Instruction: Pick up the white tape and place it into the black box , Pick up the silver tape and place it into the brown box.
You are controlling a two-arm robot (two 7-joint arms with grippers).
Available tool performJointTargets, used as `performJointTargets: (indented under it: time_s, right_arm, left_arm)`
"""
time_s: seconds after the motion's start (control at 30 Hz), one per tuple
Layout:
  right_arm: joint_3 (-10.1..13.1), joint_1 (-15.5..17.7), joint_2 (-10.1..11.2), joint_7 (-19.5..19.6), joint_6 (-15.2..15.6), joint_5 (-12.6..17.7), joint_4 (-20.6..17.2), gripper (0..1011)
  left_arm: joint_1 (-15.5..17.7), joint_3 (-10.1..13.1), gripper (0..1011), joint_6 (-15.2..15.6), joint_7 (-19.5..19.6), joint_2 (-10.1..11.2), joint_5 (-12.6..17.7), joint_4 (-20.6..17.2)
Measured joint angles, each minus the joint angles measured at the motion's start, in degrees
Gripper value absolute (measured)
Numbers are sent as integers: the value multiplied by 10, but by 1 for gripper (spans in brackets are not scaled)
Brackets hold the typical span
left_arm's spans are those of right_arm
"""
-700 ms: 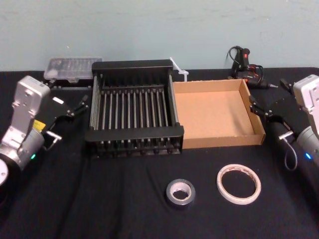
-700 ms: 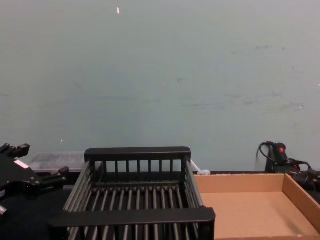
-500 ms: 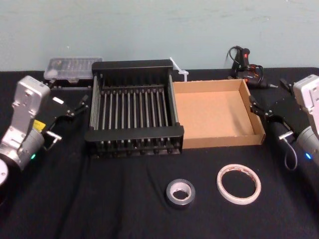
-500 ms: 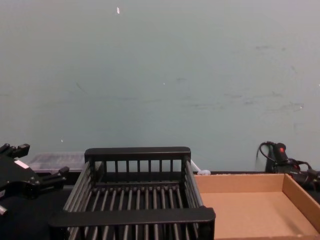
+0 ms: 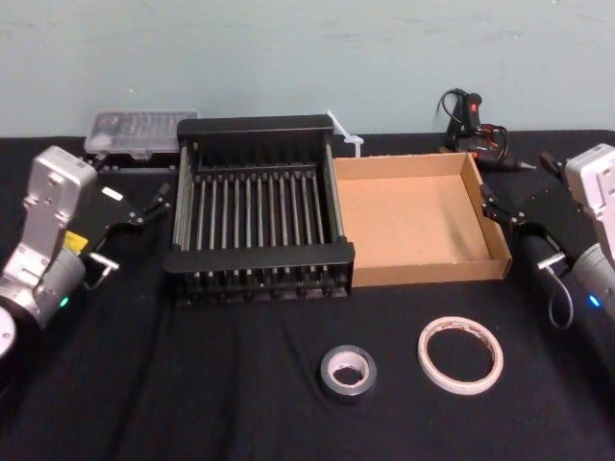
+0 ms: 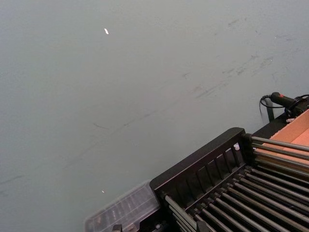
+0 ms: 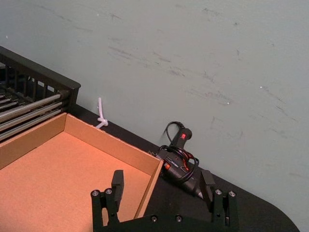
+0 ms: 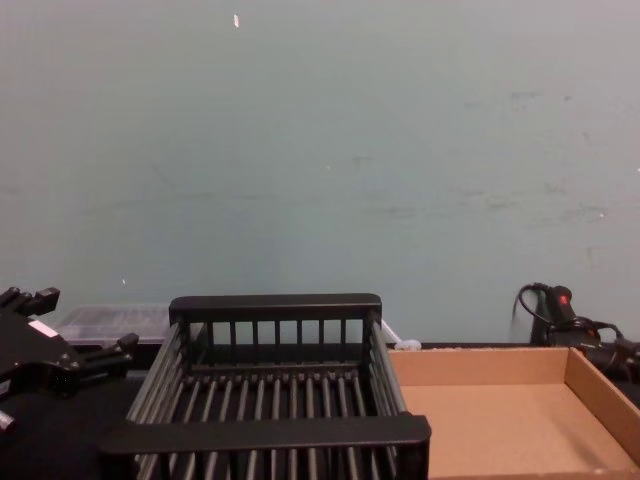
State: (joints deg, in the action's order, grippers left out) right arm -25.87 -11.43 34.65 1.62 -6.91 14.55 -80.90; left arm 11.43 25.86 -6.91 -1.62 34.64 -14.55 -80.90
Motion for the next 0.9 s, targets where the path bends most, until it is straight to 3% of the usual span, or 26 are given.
performJointTargets:
  time_s: [0.47,0.73,0.9]
  right_arm:
    - [1,0,0,0,0,0,0,1002]
    - [20,18,1,-8,8,4,-19,1002]
    - [38,39,6,-24,24,24,-47,1002]
  left_arm:
    - [0,0,1001,0,0,0,0,0]
    - [0,0,1001,0,0,0,0,0]
    - [0,0,1001,0,0,0,0,0]
